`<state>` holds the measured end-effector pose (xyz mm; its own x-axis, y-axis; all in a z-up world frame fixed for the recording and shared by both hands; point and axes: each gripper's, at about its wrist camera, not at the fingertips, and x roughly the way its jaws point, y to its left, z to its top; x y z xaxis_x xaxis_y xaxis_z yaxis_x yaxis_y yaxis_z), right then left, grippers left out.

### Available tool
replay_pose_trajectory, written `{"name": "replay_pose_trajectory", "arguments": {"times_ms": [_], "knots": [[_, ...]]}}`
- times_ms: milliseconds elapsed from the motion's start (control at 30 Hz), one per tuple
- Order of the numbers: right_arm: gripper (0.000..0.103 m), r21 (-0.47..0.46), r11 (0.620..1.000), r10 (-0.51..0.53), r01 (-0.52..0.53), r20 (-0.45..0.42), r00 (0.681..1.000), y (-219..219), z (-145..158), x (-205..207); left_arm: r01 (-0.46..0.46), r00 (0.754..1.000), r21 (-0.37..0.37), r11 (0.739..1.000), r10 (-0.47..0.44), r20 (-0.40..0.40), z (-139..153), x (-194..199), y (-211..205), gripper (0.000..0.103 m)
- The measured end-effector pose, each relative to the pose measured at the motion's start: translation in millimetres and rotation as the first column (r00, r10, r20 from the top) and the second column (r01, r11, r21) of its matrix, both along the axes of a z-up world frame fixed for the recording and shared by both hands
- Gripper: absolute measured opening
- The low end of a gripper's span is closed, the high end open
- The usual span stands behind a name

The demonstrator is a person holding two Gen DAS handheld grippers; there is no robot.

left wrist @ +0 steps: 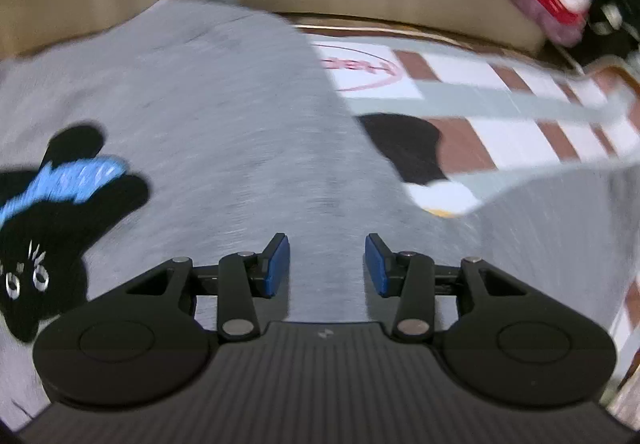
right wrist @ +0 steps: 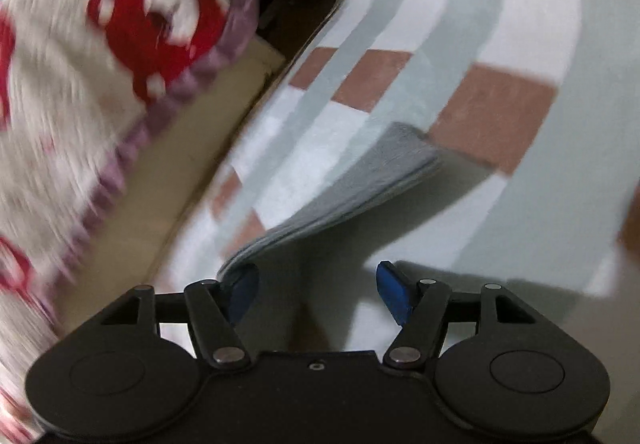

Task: Fold clothes

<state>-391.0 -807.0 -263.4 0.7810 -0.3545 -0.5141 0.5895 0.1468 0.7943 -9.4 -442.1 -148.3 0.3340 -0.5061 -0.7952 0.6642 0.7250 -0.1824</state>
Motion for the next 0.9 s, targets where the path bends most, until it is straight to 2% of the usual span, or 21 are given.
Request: {"name": "replay_pose_trajectory", "arguments": {"times_ms": [133, 167, 200, 267, 367, 400, 433, 467, 500, 600, 667, 700, 800, 867, 900], "knots": [[0.071, 0.036, 0.997, -0.072, 0.066, 0.207, 0.976, 1.3, -2.8, -4.7, 0.013, 1.0, -0.016, 1.0, -0.014, -0.027, -6.8, 2.3, 7.2, 0.041], [0.072, 0.023, 0.997, -0.08, 0.077, 0.216, 0.973, 3.6, 1.0, -6.4, 0.02, 0.999, -0.021, 1.0, -0.021, -0.038, -9.1, 1.0, 6.2, 0.041], [0.078, 0.009, 0.997, -0.078, 0.078, 0.218, 0.973, 5.3, 4.5, -7.1, 0.029, 0.999, -0.024, 0.999, -0.031, -0.045, -11.2, -1.0, 4.8, 0.042], [0.085, 0.003, 0.999, -0.054, 0.054, 0.193, 0.98, 5.8, 6.0, -4.3, 0.059, 0.997, -0.02, 0.998, -0.06, -0.042, -14.5, -8.0, 0.1, 0.045], [0.084, 0.014, 1.0, -0.001, 0.001, 0.059, 0.998, 0.8, -0.1, 14.4, 0.122, 0.992, 0.031, 0.992, -0.122, 0.016, -14.1, -21.9, -11.0, 0.048], [0.081, -0.027, 0.999, 0.03, -0.03, 0.007, 1.0, 0.7, 2.2, 22.9, 0.144, 0.987, 0.07, 0.987, -0.148, 0.06, -12.8, -28.1, -14.4, 0.048], [0.073, -0.113, 0.991, 0.07, -0.075, -0.051, 0.996, 2.6, 9.3, 33.0, 0.165, 0.978, 0.117, 0.979, -0.178, 0.111, -11.8, -34.9, -17.0, 0.048], [0.023, -0.195, 0.973, 0.105, -0.125, -0.112, 0.988, 4.5, 16.4, 43.1, 0.183, 0.963, 0.171, 0.968, -0.211, 0.165, -11.9, -42.2, -17.4, 0.048], [0.009, -0.27, 0.949, 0.122, -0.164, -0.166, 0.978, 6.6, 26.7, 48.9, 0.192, 0.956, 0.199, 0.961, -0.229, 0.185, -12.9, -45.7, -15.3, 0.048], [0.007, -0.451, 0.863, 0.106, -0.227, -0.278, 0.955, 11.9, 64.8, 48.6, 0.19, 0.971, 0.138, 0.972, -0.206, 0.117, -12.1, -38.5, -2.6, 0.048], [0.007, -0.512, 0.838, 0.054, -0.19, -0.269, 0.961, 10.8, 81.2, 31.7, 0.209, 0.968, 0.155, 0.966, -0.227, 0.107, -8.9, -36.8, -3.3, 0.048], [0.007, -0.515, 0.835, 0.04, -0.195, -0.297, 0.954, 8.7, 81.8, 28.1, 0.219, 0.966, 0.163, 0.962, -0.237, 0.102, -7.3, -36.0, -3.7, 0.048], [0.008, -0.437, 0.858, 0.038, -0.271, -0.472, 0.881, -2.4, 60.3, 31.7, 0.247, 0.96, 0.187, 0.951, -0.267, 0.085, -2.4, -33.5, -4.8, 0.048], [0.01, -0.379, 0.869, 0.041, -0.318, -0.586, 0.809, -8.4, 46.7, 36.7, 0.267, 0.955, 0.202, 0.942, -0.286, 0.074, 0.8, -31.9, -5.5, 0.049], [0.015, -0.354, 0.874, 0.03, -0.333, -0.643, 0.765, -7.9, 42.7, 42.2, 0.276, 0.953, 0.21, 0.938, -0.296, 0.069, 2.4, -31.0, -5.8, 0.05]]}}
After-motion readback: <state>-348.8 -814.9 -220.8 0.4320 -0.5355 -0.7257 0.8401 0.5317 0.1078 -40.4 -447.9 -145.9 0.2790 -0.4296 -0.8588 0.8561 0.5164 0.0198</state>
